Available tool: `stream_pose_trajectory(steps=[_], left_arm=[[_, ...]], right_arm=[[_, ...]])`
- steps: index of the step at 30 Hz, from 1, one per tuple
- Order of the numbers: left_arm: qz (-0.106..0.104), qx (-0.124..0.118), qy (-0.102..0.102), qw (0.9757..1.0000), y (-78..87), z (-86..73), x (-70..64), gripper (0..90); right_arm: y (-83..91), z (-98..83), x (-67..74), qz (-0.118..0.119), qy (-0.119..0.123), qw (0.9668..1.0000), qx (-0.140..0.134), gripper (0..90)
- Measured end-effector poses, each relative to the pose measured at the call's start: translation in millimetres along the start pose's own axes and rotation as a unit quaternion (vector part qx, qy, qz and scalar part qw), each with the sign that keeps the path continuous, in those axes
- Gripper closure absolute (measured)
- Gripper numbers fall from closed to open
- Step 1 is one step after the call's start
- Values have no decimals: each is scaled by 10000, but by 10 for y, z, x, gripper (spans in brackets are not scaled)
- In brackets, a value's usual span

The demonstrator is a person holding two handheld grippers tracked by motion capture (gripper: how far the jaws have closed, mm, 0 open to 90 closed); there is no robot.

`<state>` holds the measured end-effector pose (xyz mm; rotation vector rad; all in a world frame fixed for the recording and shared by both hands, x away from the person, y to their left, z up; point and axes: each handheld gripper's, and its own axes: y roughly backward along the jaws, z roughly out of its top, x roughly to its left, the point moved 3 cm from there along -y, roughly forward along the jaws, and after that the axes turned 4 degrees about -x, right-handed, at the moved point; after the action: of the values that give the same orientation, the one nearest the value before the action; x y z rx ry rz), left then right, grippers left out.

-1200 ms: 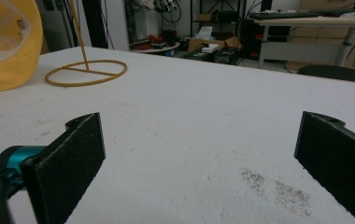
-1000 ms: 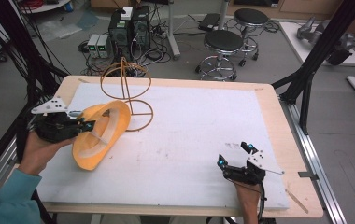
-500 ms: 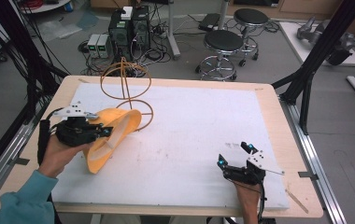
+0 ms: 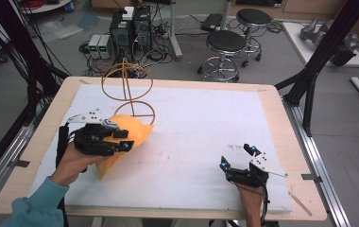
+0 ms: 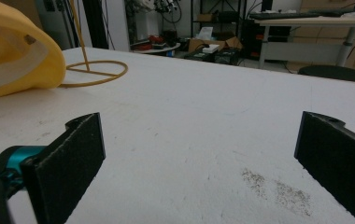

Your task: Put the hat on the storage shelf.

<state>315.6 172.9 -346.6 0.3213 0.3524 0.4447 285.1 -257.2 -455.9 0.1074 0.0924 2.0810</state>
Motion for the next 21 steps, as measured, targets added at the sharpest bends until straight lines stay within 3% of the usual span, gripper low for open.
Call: stream_pose_trajectory(steps=[6, 7, 15, 21], left_arm=[[-175, 50, -47, 9998, -122, 5, -109, 332], [-229, 50, -90, 9997, -133, 10, -137, 275], [-534, -128, -407, 9977, -149, 77, -312, 172], [-475, -310, -417, 9975, -123, 116, -342, 155]], right_arm=[[2, 0, 2, -3, 17, 10000, -3, 6], [0, -1, 1, 2, 8, 10000, -7, 6], [1, 0, 2, -3, 17, 10000, -4, 6], [0, 0, 1, 2, -2, 10000, -9, 6]])
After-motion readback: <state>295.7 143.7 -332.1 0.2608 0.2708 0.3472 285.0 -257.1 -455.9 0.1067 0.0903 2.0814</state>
